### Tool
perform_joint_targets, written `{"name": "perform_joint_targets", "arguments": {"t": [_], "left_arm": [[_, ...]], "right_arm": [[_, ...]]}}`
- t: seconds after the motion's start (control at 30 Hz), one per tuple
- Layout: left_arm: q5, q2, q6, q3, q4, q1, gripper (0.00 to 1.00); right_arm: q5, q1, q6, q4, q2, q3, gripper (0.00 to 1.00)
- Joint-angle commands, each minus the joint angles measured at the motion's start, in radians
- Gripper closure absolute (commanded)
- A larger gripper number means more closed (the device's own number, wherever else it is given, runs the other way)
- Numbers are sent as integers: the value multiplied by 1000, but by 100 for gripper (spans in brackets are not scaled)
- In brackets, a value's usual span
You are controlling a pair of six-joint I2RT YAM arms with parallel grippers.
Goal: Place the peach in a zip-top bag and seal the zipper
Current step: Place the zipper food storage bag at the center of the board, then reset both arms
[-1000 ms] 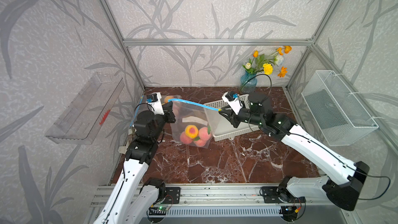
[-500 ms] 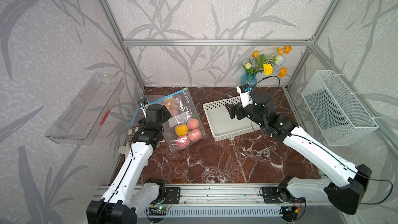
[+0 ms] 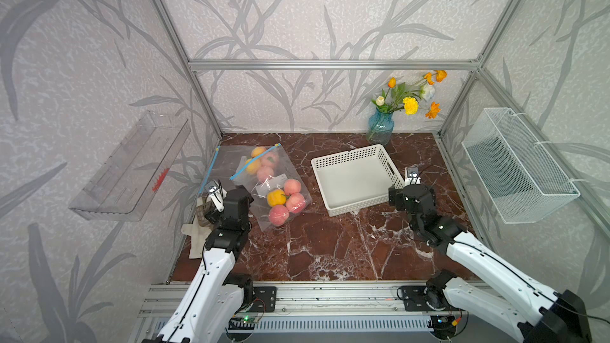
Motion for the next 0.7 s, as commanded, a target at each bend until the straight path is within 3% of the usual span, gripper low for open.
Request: {"name": "perform_joint_targets", "arguments": {"t": [0.0,0.17,0.33,0.5,0.67], "left_arm": [[-58,-33,63,-91,244,5,1],[-48,40,179,-130,311,6,1],[39,170,285,-175,502,5,0],[55,302,328,-164,614,9,0],[176,391,409,-151,697,17,0]], "right_arm": [[134,-34,-45,199,-25,-106,1],[71,-138,-31,334,-18,-229,1],[-41,-221,-53,432,-4,-291,1],[-108,-266,-45,521,62,-315,1],[-231,-282,-97,594,138,-296,0]]}}
